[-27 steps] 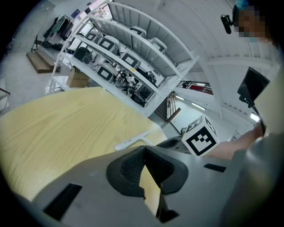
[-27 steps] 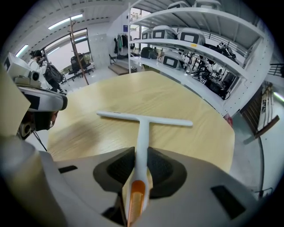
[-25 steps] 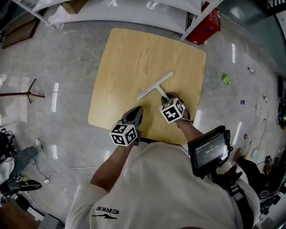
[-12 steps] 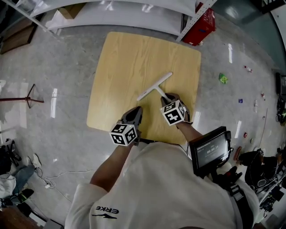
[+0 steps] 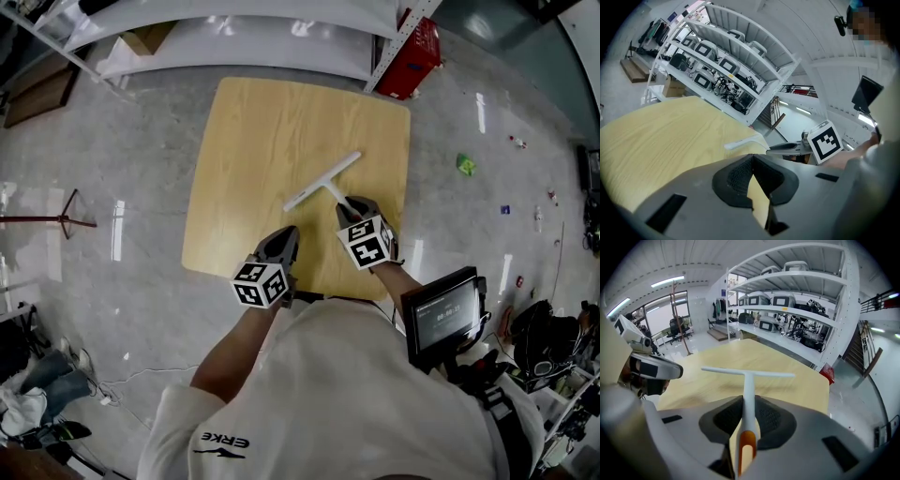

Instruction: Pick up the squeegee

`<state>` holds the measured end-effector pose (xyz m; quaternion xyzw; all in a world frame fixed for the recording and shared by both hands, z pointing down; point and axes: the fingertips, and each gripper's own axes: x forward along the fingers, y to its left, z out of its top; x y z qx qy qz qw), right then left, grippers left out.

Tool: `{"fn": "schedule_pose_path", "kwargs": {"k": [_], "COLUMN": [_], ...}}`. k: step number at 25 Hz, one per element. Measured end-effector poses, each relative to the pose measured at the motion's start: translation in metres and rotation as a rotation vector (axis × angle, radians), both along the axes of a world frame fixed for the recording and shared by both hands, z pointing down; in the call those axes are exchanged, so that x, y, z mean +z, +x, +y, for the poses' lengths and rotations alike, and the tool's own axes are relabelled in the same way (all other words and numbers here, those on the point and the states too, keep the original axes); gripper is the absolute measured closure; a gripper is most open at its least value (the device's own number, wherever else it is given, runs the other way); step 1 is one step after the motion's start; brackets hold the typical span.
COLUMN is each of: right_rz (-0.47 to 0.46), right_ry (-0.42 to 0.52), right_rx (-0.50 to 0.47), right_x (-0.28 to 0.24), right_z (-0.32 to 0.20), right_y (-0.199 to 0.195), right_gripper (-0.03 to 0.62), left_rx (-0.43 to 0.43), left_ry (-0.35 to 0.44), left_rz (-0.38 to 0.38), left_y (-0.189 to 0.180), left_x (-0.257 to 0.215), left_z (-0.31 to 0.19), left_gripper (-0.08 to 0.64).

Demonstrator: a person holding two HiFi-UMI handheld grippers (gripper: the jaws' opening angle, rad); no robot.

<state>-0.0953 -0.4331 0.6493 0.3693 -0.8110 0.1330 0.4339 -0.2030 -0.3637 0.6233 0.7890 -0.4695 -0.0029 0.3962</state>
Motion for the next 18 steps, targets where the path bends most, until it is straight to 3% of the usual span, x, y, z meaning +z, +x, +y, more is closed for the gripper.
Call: {"fn": "schedule_pose_path", "kwargs": {"k": [8,18], "right_rz": [-0.133,-0.318], "right_ry": [0.099,0.185], "right_rx": [0.032,0.076], "right_x": [-0.057,-0.135], "right_z": [0.008,0.027], "right_y": [0.009,0.055], "right_gripper": [0.509,0.509], "left_rx": [0.002,0.004], "left_ry": [0.034,0.076], "left_rz": [-0.018,-0.041], "left_y": [0.016,0.059], "left_x": [-0.017,-0.048], "left_z": [0.014,0.048], "left_gripper": [0.555,0.555]}}
